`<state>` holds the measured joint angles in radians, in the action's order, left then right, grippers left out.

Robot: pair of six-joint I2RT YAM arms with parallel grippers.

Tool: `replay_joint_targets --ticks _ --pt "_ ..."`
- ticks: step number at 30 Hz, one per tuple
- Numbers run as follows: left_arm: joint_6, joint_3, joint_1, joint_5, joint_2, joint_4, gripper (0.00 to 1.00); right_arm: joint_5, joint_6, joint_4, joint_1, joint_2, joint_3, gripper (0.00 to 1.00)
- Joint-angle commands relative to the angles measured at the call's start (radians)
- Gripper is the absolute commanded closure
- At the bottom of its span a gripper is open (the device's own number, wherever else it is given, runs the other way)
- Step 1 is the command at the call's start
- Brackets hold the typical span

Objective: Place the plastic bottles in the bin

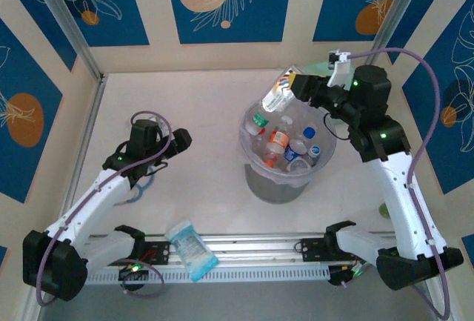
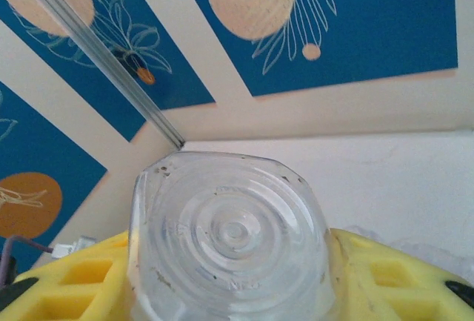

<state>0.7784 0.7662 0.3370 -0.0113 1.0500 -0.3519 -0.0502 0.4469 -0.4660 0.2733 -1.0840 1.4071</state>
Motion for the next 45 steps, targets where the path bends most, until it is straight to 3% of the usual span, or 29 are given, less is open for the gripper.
replay_joint_targets --ticks 1,9,15,27,34,39,42,45 --pt "0.044 -0.016 -0.030 0.054 0.020 0.063 0.00 0.078 -0.033 0.026 0.030 0.014 -0.007 0.95" --pt "0.068 -0.009 -0.054 0.113 0.110 0.106 0.00 0.196 -0.100 0.017 0.066 0.036 -0.029 0.99" --pt "0.139 0.010 -0.056 0.192 0.187 0.102 0.00 0.190 -0.119 0.053 0.074 0.045 -0.070 1.00" --pt "0.157 0.074 -0.056 0.222 0.308 0.067 0.00 0.237 -0.126 0.039 0.160 -0.067 -0.173 1.00" --pt "0.152 0.094 -0.056 0.260 0.369 0.083 0.00 0.271 -0.030 -0.109 0.162 -0.034 -0.276 1.00" --pt "0.170 0.103 -0.056 0.257 0.423 0.107 0.00 0.267 0.079 -0.295 0.146 -0.112 -0.262 1.00" --pt "0.176 0.109 -0.056 0.250 0.446 0.115 0.00 0.225 0.162 -0.341 0.114 -0.154 -0.280 1.00" --pt "0.173 0.113 -0.056 0.246 0.457 0.118 0.00 0.144 0.239 -0.326 0.073 -0.152 -0.331 0.93"
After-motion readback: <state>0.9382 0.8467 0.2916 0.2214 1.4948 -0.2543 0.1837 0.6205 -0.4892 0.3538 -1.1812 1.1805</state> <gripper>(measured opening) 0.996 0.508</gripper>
